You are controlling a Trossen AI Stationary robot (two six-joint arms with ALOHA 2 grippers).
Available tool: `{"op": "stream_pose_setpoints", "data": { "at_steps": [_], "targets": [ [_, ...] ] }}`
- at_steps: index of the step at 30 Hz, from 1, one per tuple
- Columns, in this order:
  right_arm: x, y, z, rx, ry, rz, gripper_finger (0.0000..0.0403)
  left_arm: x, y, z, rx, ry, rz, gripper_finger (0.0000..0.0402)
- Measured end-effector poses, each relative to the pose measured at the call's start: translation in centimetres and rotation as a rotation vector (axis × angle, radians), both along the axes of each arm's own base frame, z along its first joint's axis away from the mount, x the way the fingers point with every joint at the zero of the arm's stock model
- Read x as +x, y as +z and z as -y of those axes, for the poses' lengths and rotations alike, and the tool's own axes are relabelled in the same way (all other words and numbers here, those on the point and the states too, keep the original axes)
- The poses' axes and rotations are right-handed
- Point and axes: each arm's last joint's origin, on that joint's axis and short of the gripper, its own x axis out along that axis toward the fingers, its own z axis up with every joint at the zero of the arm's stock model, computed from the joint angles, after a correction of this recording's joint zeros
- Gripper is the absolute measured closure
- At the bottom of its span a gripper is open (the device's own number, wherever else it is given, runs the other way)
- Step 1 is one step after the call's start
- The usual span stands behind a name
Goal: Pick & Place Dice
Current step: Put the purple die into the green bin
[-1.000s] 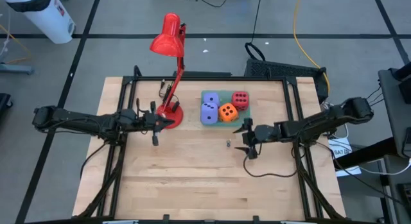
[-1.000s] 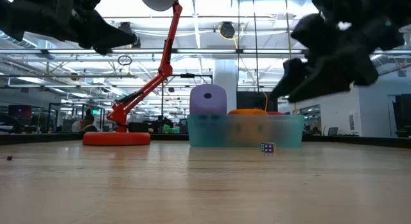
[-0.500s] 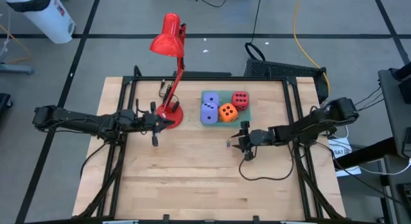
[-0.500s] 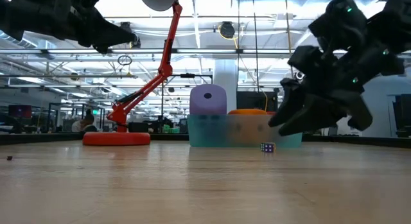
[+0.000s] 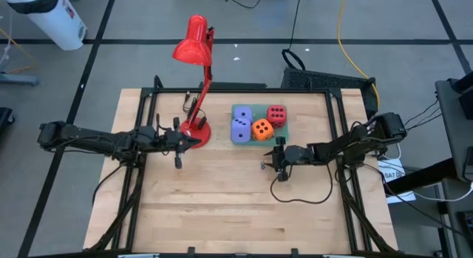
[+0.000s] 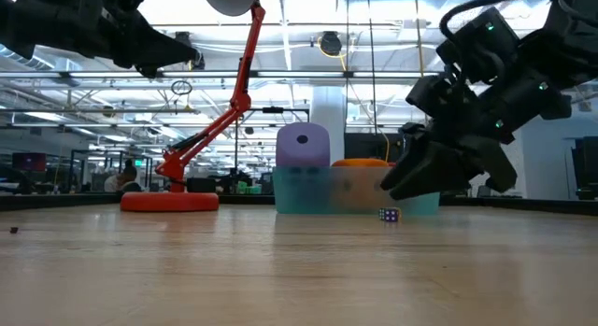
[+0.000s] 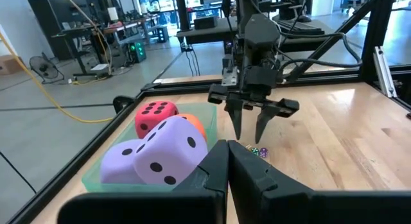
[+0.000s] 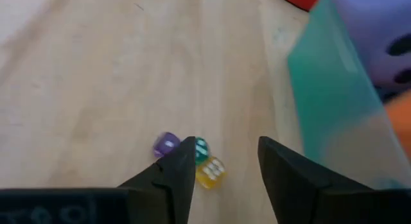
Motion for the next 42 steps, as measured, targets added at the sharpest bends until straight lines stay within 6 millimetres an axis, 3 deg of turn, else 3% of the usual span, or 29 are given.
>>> {"op": "stream_pose_setpoints", "data": {
  "at_steps": [8, 23, 28, 34, 42],
  "targets": [
    [0.2, 0.4, -0.7, 0.118, 0.120, 0.039, 0.0265, 0.0, 0.0, 0.0, -0.004, 0.000, -0.004, 0.0385],
    [0.2, 0.3, -1.3, 0.110, 0.147, 0.035, 0.0308, 0.0, -0.1, 0.0, -0.008, -0.010, -0.006, 0.0385],
    [0.2, 0.1, -1.3, 0.123, 0.136, 0.031, 0.0287, 0.0, -0.1, 0.0, -0.008, -0.010, -0.006, 0.0385],
    [0.7, -1.9, -1.3, 0.124, 0.094, 0.005, 0.0249, 0.0, -0.1, 0.0, -0.008, -0.010, -0.006, 0.0385],
    [1.0, -2.7, -1.3, 0.140, 0.079, 0.003, 0.0250, 0.0, -0.1, 0.0, -0.008, -0.010, -0.007, 0.0385]
  ]
}}
